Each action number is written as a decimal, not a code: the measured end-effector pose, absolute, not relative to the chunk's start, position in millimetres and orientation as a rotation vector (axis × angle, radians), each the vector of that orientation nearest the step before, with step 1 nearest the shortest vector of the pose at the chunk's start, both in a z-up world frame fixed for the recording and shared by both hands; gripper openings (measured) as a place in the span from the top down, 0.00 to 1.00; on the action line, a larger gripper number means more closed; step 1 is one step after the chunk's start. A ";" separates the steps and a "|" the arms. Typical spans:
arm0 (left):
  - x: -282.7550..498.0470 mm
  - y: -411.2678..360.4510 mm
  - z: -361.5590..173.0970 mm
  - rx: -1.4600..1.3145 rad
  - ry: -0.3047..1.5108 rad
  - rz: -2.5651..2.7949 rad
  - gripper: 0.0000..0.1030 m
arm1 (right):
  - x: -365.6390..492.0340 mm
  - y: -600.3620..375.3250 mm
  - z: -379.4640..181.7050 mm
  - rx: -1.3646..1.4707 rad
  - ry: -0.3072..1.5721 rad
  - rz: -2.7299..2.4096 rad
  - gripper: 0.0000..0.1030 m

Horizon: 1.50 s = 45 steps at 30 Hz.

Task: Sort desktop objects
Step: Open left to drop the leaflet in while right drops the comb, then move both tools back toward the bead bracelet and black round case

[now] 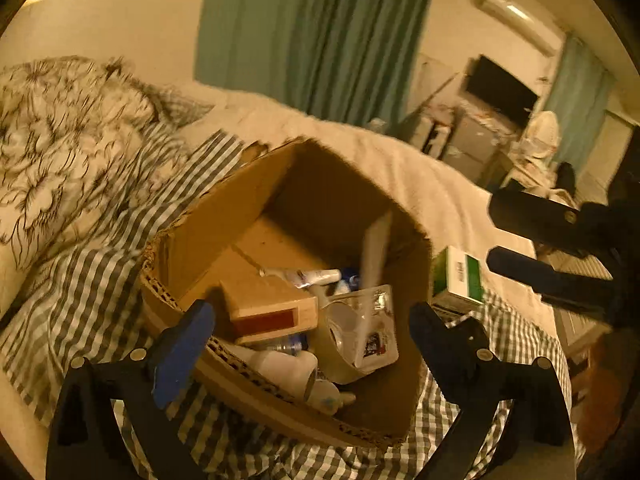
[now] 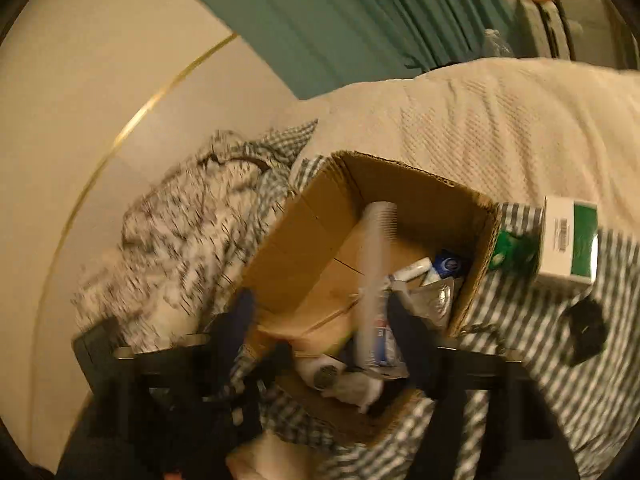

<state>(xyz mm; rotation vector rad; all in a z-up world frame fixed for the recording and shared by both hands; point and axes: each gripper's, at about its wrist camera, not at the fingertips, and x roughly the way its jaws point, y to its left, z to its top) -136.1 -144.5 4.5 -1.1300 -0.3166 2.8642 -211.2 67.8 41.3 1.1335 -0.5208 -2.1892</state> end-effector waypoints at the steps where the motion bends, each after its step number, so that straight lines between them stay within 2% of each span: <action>1: -132.0 -141.0 5.4 -1.123 -0.280 2.871 0.01 | -209.0 70.4 43.2 1.135 -0.489 -2.206 0.31; 6: -113.3 -126.3 16.0 -1.098 -0.185 2.884 0.00 | -184.8 101.2 57.4 1.123 -0.323 -2.351 0.31; 14: -68.7 -92.5 31.3 -1.059 -0.156 2.892 0.00 | -131.7 171.8 84.6 1.054 -0.357 -2.425 0.31; 17: -49.6 -71.9 29.1 -1.063 -0.172 2.870 0.00 | -110.1 199.1 87.5 1.008 -0.365 -2.479 0.25; 20: -33.3 -46.0 16.5 -1.074 -0.168 2.840 0.00 | -91.1 229.2 70.8 0.984 -0.393 -2.526 0.23; 24: -30.5 -4.9 -28.7 -1.201 -0.138 2.724 0.00 | -77.6 265.2 25.5 1.071 -0.429 -2.548 0.23; 28: -48.5 26.6 -71.2 -1.333 -0.102 2.691 0.00 | -88.2 277.0 0.3 1.139 -0.321 -2.584 0.23; 34: -100.3 54.7 -99.1 -1.432 -0.094 2.683 0.00 | -109.0 272.0 -32.5 1.200 -0.172 -2.574 0.24; 39: -149.5 69.7 -129.7 -1.525 -0.019 2.706 0.00 | -121.9 269.7 -60.0 1.279 -0.138 -2.562 0.24; 42: -178.1 69.7 -153.2 -1.615 0.050 2.669 0.00 | -130.8 261.3 -69.8 1.280 -0.044 -2.563 0.24; 44: -193.4 55.7 -163.7 -1.668 -0.010 2.698 0.00 | -135.8 256.2 -77.8 1.261 0.009 -2.563 0.24; 45: -199.0 46.6 -168.3 -1.692 -0.107 2.681 0.00 | -137.8 255.6 -83.8 1.247 0.016 -2.561 0.24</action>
